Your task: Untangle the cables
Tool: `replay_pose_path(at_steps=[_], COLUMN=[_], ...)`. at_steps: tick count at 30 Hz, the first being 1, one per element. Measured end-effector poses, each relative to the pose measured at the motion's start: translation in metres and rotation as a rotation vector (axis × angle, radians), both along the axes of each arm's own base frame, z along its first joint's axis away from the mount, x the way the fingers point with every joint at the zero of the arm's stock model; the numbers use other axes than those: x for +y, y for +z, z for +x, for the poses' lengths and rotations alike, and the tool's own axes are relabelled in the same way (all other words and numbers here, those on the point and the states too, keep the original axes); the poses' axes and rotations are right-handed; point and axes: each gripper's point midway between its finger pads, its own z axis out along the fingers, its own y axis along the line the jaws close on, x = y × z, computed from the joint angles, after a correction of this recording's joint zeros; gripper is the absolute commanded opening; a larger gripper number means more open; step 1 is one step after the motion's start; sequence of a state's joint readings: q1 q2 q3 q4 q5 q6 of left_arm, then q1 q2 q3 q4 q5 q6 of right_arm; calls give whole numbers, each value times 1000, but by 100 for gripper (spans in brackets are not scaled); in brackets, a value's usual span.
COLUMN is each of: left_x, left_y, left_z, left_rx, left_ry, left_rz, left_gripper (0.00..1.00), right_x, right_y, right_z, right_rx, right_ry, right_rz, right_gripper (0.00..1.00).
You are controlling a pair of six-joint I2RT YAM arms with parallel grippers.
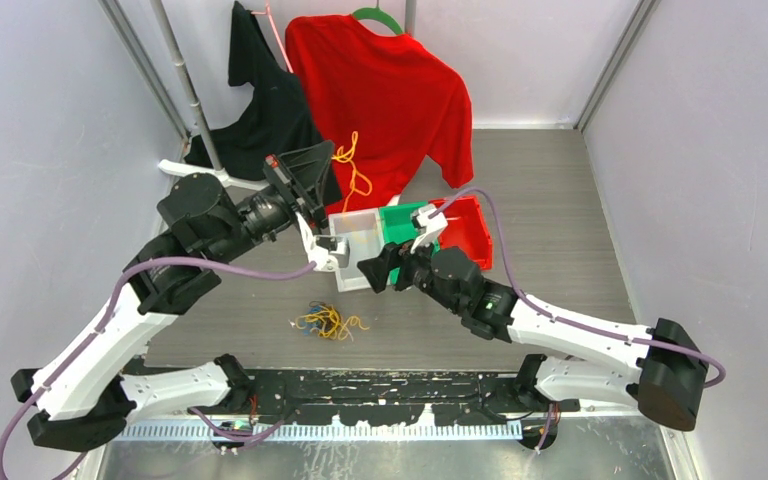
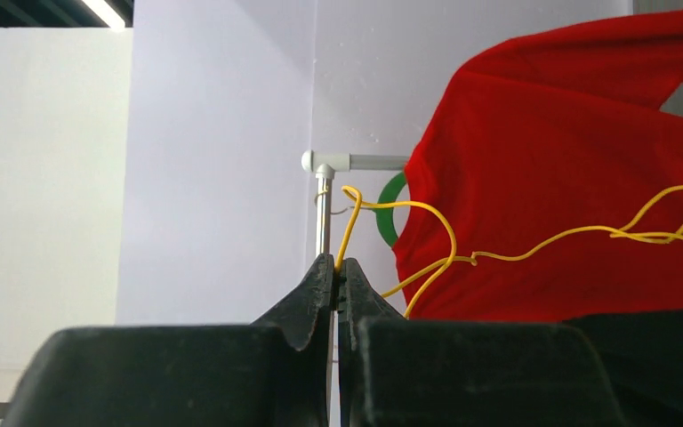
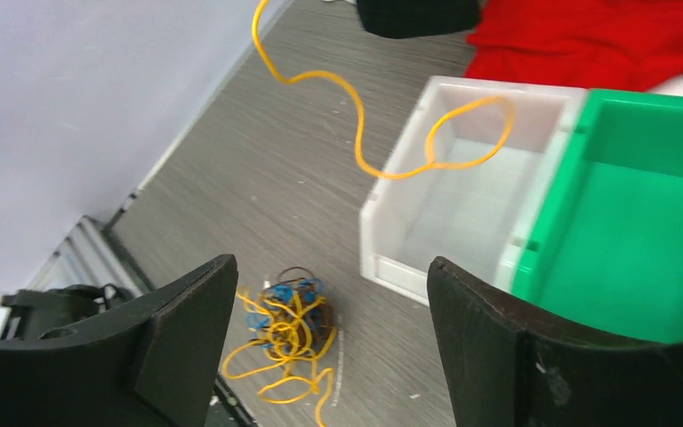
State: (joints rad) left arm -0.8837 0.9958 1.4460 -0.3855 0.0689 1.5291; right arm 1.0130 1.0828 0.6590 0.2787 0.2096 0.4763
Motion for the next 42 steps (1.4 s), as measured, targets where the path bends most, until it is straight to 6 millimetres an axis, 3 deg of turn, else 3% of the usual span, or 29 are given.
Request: replay_pose_path(at_steps=[4, 9, 14, 17, 23, 28, 34, 38, 42], left_x=[-7, -19, -39, -51, -68, -85, -103, -119, -143], left_y=[8, 11, -7, -23, -46, -59, -69, -72, -85], left_z=[-1, 0, 12, 21, 31, 37, 40, 42, 51], left_rx=[-9, 48, 175, 255, 370, 435, 489, 513, 544], left_ry=[-32, -75, -95, -93, -97, -119, -157, -188, -213], left_rz=[-23, -73, -106, -112, -126, -140, -159, -182, -194], left_gripper=[0, 0, 0, 0, 0, 0, 0, 0, 0], right_x=[-23, -67, -120, -148, -207, -242, -279, -292, -290], right_y=[-8, 10, 35, 35, 11, -3, -55, -90, -102], right_z=[15, 39, 61, 71, 87, 106, 140, 153, 156], right_rx=[13, -8, -35, -23, 54, 105, 246, 359, 414], right_ry=[-102, -261, -457, -566, -783, -919, -1020, -1027, -1006], right_rz=[-52, -37, -18, -43, -133, -192, -269, -241, -121], right_gripper=[85, 83, 81, 80, 79, 79, 76, 72, 66])
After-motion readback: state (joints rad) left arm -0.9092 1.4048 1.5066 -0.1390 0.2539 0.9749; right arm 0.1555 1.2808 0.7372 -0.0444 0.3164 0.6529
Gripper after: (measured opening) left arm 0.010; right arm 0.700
